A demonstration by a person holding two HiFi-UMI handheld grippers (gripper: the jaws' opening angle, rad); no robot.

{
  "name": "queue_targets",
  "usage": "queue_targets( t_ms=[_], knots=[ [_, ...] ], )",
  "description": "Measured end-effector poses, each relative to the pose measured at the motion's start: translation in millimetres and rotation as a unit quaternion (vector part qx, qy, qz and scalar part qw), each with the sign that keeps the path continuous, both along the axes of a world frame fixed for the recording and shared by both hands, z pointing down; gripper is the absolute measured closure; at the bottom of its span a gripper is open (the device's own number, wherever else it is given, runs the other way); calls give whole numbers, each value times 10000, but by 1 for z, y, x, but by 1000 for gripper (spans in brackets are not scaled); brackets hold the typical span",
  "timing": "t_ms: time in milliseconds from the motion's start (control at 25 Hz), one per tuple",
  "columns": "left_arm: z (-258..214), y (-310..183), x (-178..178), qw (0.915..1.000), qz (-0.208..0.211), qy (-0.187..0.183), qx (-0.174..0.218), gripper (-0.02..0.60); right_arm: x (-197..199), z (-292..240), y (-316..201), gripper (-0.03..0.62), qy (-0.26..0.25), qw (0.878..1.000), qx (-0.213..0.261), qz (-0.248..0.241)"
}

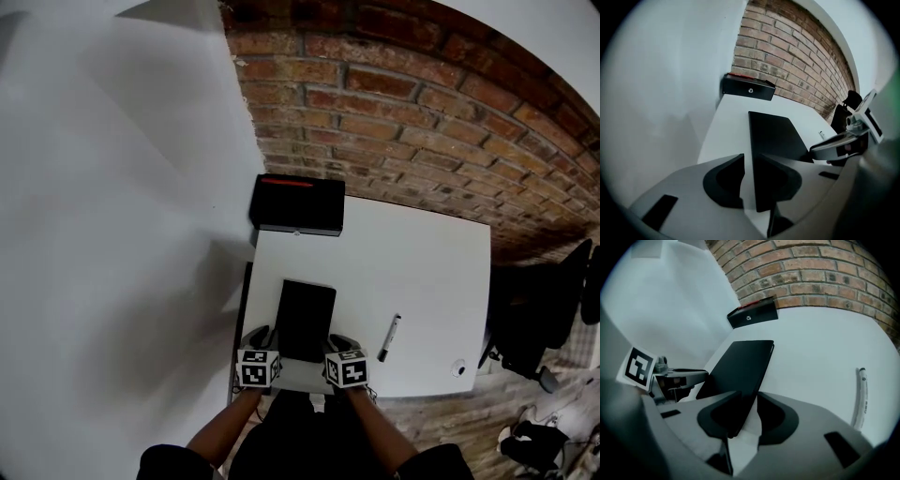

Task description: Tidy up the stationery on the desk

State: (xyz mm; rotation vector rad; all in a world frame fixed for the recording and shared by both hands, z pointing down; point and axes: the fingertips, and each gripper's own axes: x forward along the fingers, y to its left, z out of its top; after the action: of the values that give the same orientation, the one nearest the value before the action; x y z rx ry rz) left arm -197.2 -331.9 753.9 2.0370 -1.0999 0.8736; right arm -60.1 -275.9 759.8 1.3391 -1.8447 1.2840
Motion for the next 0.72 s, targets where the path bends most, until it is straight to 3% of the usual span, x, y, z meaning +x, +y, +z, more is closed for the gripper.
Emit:
queue_targets(
  t_ms=[280, 520, 720],
  knots=[
    [2, 5, 5, 9991, 127, 364, -201, 525, -3, 4, -1, 493, -195, 9996, -93, 190],
    [1, 10, 6, 9987, -37, 484, -168, 528, -3, 5, -2, 492, -63, 9999, -47, 148],
    [0, 17, 5, 9989, 124, 421, -165, 528, -4, 4, 0, 493, -62, 9999, -66, 66]
  ],
)
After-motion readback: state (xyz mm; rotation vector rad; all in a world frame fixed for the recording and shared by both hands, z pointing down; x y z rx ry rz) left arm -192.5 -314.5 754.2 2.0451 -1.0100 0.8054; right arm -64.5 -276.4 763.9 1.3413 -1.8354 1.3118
